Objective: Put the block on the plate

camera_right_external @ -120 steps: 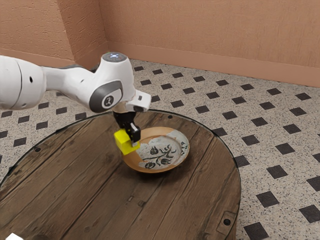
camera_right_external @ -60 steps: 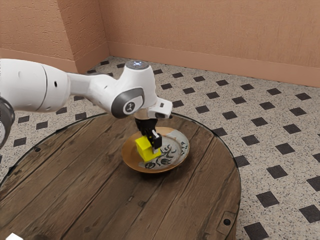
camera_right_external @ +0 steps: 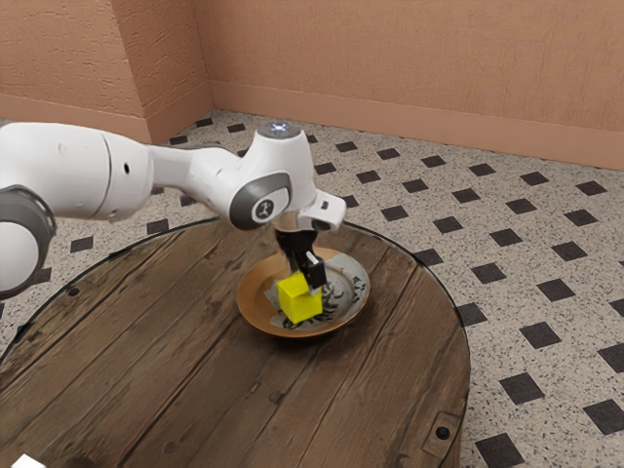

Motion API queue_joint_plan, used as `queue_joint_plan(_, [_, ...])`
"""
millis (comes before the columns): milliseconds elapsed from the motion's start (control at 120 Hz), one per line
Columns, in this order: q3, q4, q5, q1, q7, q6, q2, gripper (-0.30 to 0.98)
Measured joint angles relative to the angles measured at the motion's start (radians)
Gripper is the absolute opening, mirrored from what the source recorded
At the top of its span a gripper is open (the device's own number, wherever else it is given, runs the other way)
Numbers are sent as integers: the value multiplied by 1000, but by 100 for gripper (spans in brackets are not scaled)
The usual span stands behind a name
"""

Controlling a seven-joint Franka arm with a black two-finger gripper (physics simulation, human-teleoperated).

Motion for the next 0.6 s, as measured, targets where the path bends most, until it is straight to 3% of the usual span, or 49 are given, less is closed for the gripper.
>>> queue_joint_plan(217, [2, -1, 12, -5, -7, -55, -62, 64])
queue_joint_plan(400, [9, -1, 0, -10, -18, -140, -195, 67])
queue_joint_plan(533, [46, 27, -18, -8, -23, -237, -310, 68])
queue_joint_plan(600, [108, 69, -51, -28, -25, -299, -344, 68])
